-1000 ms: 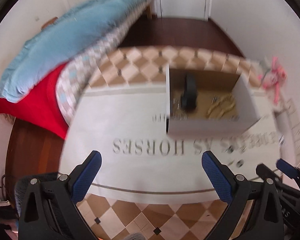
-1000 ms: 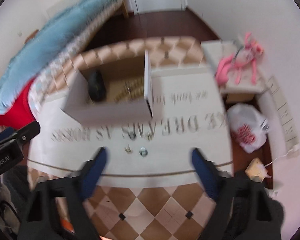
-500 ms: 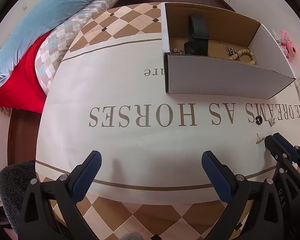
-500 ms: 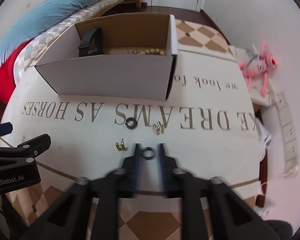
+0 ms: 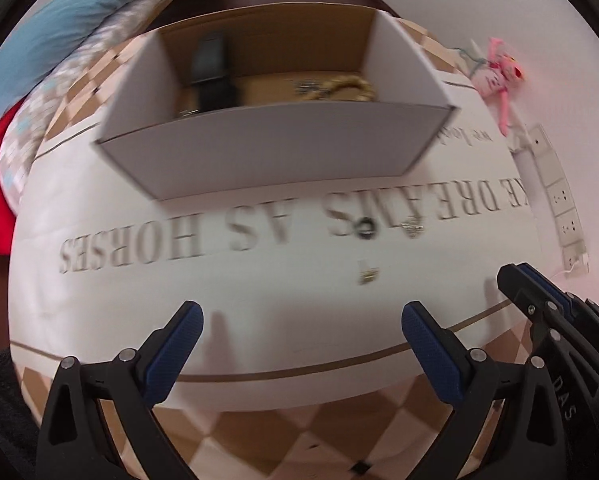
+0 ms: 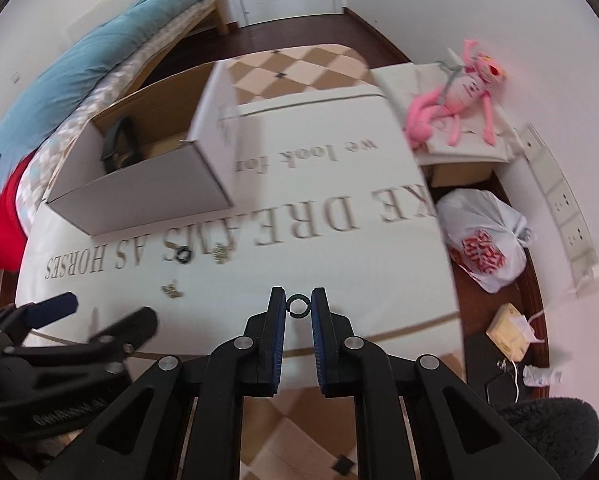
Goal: Organize jewelry
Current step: 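Grasp the black ring with the right tool, then lift the black ring with the right tool while the left tool grasps a small gold charm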
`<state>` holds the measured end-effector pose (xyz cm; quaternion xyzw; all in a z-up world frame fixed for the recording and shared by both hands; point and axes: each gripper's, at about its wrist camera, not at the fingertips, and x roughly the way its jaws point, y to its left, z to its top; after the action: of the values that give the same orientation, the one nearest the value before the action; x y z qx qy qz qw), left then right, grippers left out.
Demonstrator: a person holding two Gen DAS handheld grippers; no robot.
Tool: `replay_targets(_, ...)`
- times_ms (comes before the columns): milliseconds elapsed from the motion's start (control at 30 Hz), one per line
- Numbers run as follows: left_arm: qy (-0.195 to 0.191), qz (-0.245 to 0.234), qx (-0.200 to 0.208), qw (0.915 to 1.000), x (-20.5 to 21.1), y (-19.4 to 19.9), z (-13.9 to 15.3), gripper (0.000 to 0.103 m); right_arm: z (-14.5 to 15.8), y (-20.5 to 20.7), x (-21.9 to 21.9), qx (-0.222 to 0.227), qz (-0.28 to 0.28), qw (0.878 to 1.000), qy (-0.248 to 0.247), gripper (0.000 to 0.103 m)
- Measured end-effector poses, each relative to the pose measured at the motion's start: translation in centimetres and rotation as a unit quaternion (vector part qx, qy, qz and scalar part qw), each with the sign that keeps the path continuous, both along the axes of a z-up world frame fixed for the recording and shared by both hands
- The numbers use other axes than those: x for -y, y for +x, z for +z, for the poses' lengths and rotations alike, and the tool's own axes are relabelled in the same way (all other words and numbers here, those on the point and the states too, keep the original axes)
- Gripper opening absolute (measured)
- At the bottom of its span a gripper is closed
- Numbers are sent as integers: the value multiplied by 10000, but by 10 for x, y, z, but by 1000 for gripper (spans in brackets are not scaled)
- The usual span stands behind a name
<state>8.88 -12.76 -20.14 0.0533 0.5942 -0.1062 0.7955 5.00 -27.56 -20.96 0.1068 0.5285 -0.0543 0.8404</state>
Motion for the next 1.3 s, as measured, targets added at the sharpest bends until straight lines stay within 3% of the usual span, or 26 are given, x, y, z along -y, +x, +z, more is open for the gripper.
replay_targets(133,71,-136,121,9998,21,1,-5,91,-3,-6,15,-26,-187,9998,76,13)
replay_targets(200,143,-205,182,9995,28,1,-8,75,-4,-7,17,-19,-229,9997,88,13)
replay_targets(433,151,-396,413,9982,33,8,-9,41,-4,-6,19,-3,-281,9995,111,14)
replay_targets(600,114,-519,465,9975,37,6,-8,6,-6,-7,16,-3,-298,9995,143,14)
replay_targets(900,-42,-494,380,9980,20,-9,0,6,11,-8,13,201,-272,9992,235,14)
replay_targets(1100,-365,-392,585,9968,-8,-7,53,6,46,3,1,501,-101,9966,642,14)
replay_targets(1300,-785,63,510,9956,-57,45,102,6,78,57,-25,670,415,9918,1009,14)
